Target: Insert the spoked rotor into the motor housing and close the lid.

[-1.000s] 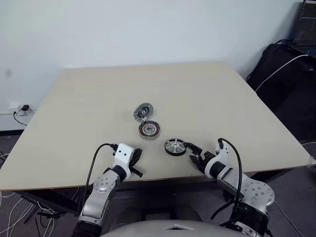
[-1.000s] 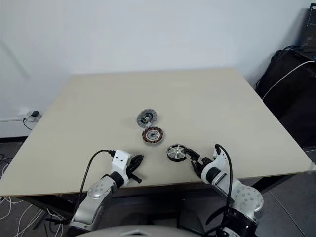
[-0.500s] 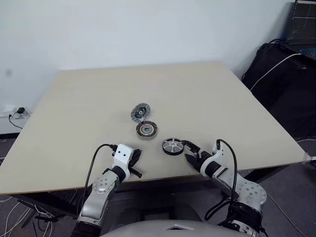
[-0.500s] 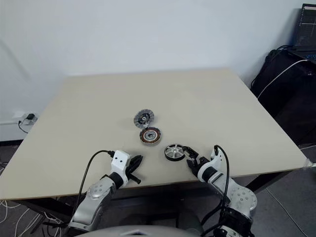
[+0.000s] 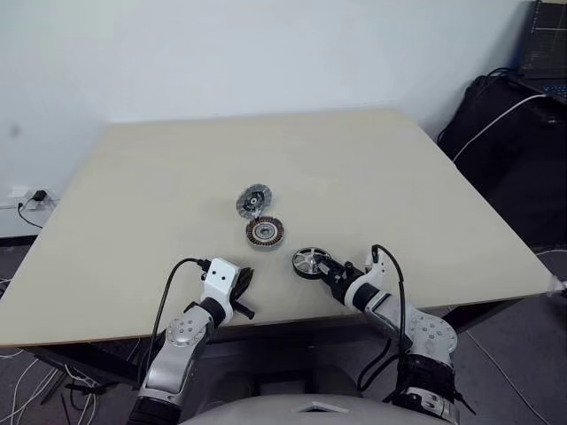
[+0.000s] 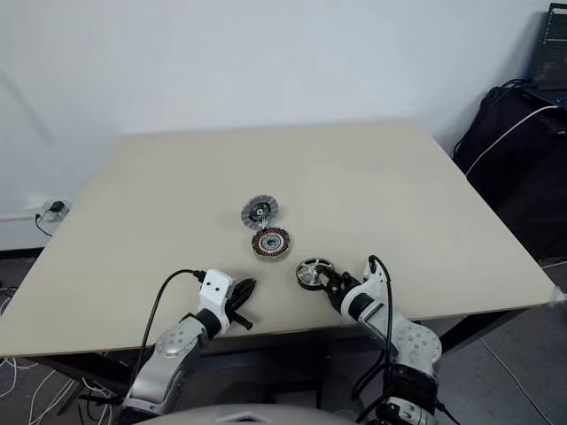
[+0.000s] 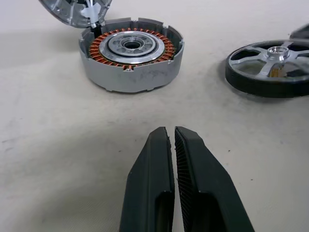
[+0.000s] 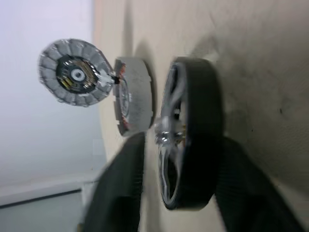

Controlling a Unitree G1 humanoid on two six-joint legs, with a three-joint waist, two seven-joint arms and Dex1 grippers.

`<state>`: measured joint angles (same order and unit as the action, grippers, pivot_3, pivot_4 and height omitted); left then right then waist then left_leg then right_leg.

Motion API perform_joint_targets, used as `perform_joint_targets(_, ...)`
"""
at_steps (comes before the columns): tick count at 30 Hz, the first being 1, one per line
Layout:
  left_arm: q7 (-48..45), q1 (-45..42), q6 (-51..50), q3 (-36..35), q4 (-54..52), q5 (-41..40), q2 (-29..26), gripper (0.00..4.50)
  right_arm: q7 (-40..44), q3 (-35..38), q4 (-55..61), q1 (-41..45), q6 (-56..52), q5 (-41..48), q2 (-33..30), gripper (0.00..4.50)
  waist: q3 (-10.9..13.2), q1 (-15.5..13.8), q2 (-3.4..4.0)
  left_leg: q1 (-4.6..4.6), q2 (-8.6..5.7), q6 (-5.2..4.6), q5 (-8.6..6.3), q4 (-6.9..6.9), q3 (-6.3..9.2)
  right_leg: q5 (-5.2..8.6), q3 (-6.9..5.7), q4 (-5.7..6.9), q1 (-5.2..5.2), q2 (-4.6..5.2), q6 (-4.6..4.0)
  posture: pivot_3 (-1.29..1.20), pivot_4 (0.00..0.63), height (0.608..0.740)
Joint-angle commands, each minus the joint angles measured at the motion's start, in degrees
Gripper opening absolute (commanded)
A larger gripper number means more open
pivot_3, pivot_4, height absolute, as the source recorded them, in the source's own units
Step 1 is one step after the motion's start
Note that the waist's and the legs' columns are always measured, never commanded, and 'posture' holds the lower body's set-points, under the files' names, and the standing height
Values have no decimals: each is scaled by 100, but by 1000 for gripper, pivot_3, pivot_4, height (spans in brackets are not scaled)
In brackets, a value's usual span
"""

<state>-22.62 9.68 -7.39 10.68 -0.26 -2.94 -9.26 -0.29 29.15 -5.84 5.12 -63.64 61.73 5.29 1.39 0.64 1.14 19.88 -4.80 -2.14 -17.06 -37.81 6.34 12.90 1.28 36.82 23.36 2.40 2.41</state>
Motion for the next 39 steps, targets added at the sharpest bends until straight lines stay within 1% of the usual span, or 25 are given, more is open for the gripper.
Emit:
perform_joint_targets(1, -4, -69, 38, -19, -186, -32, -17, 295, -88, -272, 150, -87, 95, -23, 263, 691, -2, 0, 0, -4, 0, 0, 0, 0, 0, 0, -1, -1, 0, 0, 0, 0, 0, 740)
perform_joint_targets(2, 0, -66, 38, -18, -183, -29, -15, 295, -114, -319, 189, -143, 82, -51, 208, 408, -2, 0, 0, -7, 0, 0, 0, 0, 1, 1, -2, -2, 1, 0, 0, 0, 0, 740)
perform_joint_targets(6, 8, -53, 37, -18, -184, -25, -17, 295, -168, -452, 468, -338, 7, 14, 53, 413, -5, -2, 3, -8, 0, -1, -1, -1, 1, 1, -2, -2, -1, 1, 1, 0, 0, 740)
perform_joint_targets(9, 13, -44, 25, -21, -198, -26, -19, 295, -156, -427, 750, -347, -7, 323, 45, 413, -4, -2, 3, -6, 0, -3, -2, 0, 2, 2, -2, -4, 0, 1, 3, 0, 0, 740)
perform_joint_targets(13, 2, -49, 25, -19, -196, -28, -25, 295, -152, -432, 1091, -111, 237, 800, 218, 413, 8, -1, 7, 3, 0, -3, -2, -1, 1, 2, -1, -3, 1, 1, 3, 0, 0, 740)
perform_joint_targets(15, -1, -53, 26, -18, -194, -29, -26, 295, -147, -514, 1082, 41, 394, 870, 297, 413, 12, 9, 9, 4, 0, -3, -2, 0, 0, 2, -1, -3, 1, 1, 3, 0, 0, 740)
perform_joint_targets(23, 7, -16, 20, -33, -260, -34, -39, 295, 248, -1152, 304, 846, 1240, 321, 426, 413, 13, 6, 9, 3, 0, -3, -2, 0, -3, 1, 0, -1, 3, -3, 1, 0, 0, 740)
perform_joint_targets(26, 34, 39, 13, -58, -322, -30, -50, 295, 545, -1363, -323, 1239, 1571, -29, 468, 413, 13, 11, 10, 1, 0, -3, -2, 1, -4, 0, 3, -1, 5, -4, -1, 0, 0, 740)
perform_joint_targets(31, 89, 144, -15, -121, -441, -31, -76, 295, 922, -1532, -1153, 1706, 1888, -436, 553, 413, 13, 1, 10, 0, -1, -3, -2, 2, -2, -17, 3, 0, 13, -4, -29, 0, 0, 740)
perform_joint_targets(39, 146, 247, -71, -173, -573, -36, -98, 295, 1330, -1667, -1948, 2082, 2187, -882, 629, 413, 13, 13, 12, -3, -8, -4, -3, 2, -2, -18, 7, 2, 16, -2, -31, 0, 0, 740)
